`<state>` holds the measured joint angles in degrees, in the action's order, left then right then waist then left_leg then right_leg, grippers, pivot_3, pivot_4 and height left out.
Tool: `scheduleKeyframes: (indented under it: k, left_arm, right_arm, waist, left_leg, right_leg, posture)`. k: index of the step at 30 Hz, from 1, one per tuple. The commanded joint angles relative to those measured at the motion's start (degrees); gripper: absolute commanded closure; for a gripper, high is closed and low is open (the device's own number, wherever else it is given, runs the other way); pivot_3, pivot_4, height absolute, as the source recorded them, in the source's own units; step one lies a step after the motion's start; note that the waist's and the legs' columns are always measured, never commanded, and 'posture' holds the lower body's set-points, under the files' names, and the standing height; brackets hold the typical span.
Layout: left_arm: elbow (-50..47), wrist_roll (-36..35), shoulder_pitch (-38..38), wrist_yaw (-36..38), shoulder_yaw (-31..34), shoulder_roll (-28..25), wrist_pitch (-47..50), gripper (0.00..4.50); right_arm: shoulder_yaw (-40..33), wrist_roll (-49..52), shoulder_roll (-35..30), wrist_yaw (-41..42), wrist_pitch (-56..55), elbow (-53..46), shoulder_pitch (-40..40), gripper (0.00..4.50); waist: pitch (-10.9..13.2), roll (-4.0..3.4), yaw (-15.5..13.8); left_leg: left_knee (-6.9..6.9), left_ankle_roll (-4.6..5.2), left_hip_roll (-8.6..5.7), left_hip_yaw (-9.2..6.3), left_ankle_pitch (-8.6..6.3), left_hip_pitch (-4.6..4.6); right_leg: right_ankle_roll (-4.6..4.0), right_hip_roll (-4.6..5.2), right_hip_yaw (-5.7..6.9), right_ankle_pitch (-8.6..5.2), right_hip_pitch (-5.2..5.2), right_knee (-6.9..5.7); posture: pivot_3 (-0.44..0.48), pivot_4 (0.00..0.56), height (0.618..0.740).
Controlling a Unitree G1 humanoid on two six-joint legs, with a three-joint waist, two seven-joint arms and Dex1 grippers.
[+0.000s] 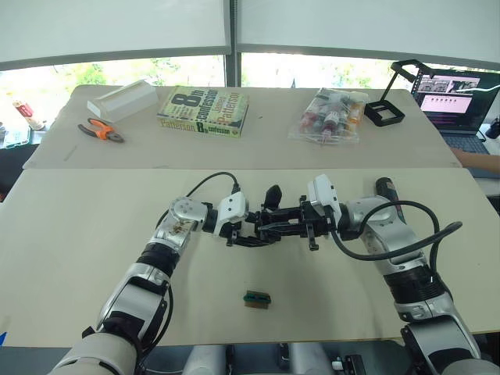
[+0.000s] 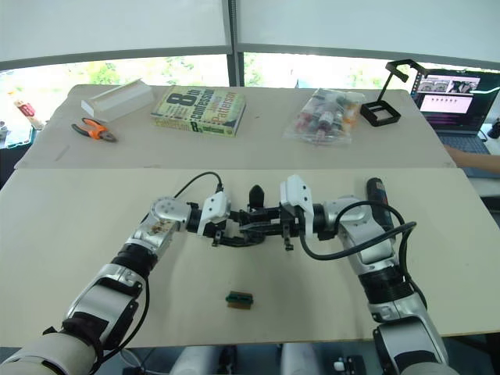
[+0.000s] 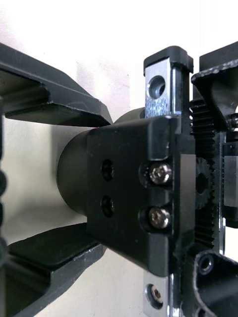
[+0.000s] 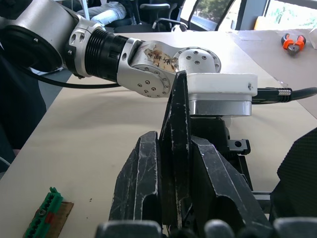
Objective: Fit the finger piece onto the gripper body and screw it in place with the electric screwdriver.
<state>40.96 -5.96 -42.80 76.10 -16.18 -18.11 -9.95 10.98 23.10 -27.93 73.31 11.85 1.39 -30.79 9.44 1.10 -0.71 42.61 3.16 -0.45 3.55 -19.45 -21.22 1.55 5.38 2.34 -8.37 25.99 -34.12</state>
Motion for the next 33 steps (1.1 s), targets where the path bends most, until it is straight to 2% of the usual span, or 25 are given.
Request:
scheduleKeyframes:
  k: [1, 7, 14, 19, 26, 29, 30, 33]
  left_arm:
    - [-0.4, 0.6, -0.7, -0.1, 0.3, 0.4, -0.7, 2.19]
    - [-0.1, 0.7, -1.0, -0.4, 0.7, 0.3, -0.8, 2.19]
    - [0.2, 0.8, -1.2, -0.5, 0.9, 0.4, -0.6, 2.19]
    - [0.3, 0.8, -1.3, -0.5, 1.1, 0.4, -0.6, 2.19]
    - [-0.4, 0.6, -1.1, -0.6, 1.2, 0.7, -0.2, 2.19]
    - [-0.9, 0.5, -0.8, -0.5, 1.2, 0.7, 0.0, 2.19]
    - [-0.9, 0.5, -0.7, -0.5, 1.3, 0.7, 0.0, 2.19]
    - [-0.8, 0.7, -0.6, -0.4, 1.4, 0.6, -0.1, 2.19]
  right_arm:
    - [0.3, -1.6, -0.7, 0.8, -1.5, 2.0, 0.0, 4.11]
    - [1.0, -2.2, -1.6, 3.4, -2.8, 5.4, 0.2, 4.11]
    - [3.2, -1.9, 0.4, 2.3, -0.3, 2.4, 1.4, 4.11]
    - [3.6, -2.2, -0.8, 3.3, -0.3, 3.3, 1.6, 4.11]
    - [3.1, -5.2, 0.4, -2.5, 0.2, 8.7, -0.5, 4.11]
    - [2.8, -5.5, -0.2, -4.0, 1.5, 9.8, -0.7, 4.11]
    - [3.2, -5.3, -0.7, -2.8, 1.3, 10.1, -0.9, 4.11]
    - [4.5, -4.6, -2.0, 1.4, 1.4, 11.3, -1.8, 4.11]
  waist:
    - [0.0, 0.00, 0.0]
    - [0.0, -0.01, 0.0]
    - [0.0, -0.02, 0.0]
    - [-0.1, -0.02, 0.0]
    - [-0.1, -0.02, 0.1]
    - [-0.1, -0.02, 0.1]
    - [-0.1, -0.02, 0.1]
    - [-0.1, -0.02, 0.1]
  left_leg:
    - [0.01, 0.00, 0.00, 0.00, 0.00, 0.00]
    - [0.02, 0.01, 0.03, -0.02, 0.00, 0.05]
    - [0.03, 0.04, 0.16, -0.03, -0.02, 0.10]
    - [0.04, 0.03, 0.18, -0.03, -0.02, 0.14]
    - [0.05, 0.03, 0.21, -0.02, -0.02, 0.20]
    - [-0.01, 0.09, 0.27, -0.03, -0.06, 0.58]
    - [-0.09, 0.49, 0.29, -0.04, -0.29, 0.80]
    - [-0.22, 0.55, 0.28, -0.02, -0.32, 0.96]
  right_leg:
    - [0.00, 0.00, 0.00, 0.00, -0.01, 0.00]
    - [0.00, 0.00, 0.00, 0.00, -0.08, 0.00]
    - [0.00, -0.01, 0.02, 0.00, -0.17, 0.01]
    - [0.00, -0.02, 0.02, 0.00, -0.20, 0.00]
    - [-0.02, -0.02, 0.02, 0.01, -0.28, 0.02]
    - [-0.02, -0.03, 0.03, 0.01, -0.66, 0.08]
    - [-0.03, -0.03, 0.02, 0.00, -0.84, 0.11]
    - [-0.03, 0.02, -0.01, 0.00, -0.90, 0.10]
  posture:
    - [0.000, 0.150, 0.740]
    - [0.000, 0.150, 0.740]
    - [0.000, 0.150, 0.740]
    - [0.000, 0.150, 0.740]
    - [0.000, 0.150, 0.740]
    - [0.000, 0.150, 0.740]
    - [0.000, 0.150, 0.740]
    - [0.000, 0.150, 0.740]
